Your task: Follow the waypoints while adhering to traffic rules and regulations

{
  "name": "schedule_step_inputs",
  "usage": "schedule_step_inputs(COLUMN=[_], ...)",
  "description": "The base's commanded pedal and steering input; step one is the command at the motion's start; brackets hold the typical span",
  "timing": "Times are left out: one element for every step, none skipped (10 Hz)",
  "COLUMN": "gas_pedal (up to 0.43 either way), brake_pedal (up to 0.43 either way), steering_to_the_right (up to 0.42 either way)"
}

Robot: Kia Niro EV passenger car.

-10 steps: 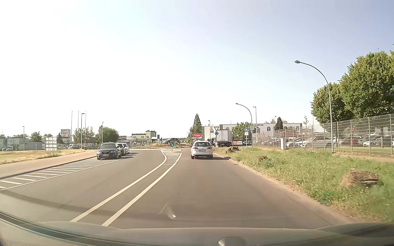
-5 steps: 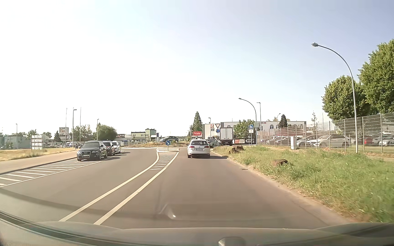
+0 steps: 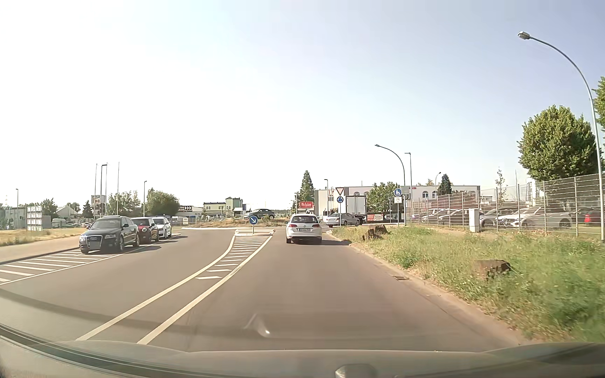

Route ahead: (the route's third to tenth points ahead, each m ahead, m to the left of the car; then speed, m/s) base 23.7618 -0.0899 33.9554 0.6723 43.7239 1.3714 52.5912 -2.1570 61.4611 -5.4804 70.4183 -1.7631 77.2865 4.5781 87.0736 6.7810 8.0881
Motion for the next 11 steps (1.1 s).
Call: schedule_step_inputs(gas_pedal=[0.0, 0.0, 0.0, 0.0, 0.0, 0.0, 0.0, 0.0, 0.0, 0.0, 0.0], brake_pedal=[0.03, 0.03, 0.03, 0.03, 0.03, 0.03, 0.03, 0.03, 0.03, 0.03, 0.03], steering_to_the_right=[-0.013, -0.013, -0.013, -0.013, -0.014, -0.013, -0.014, -0.015, -0.015, -0.019, -0.021])
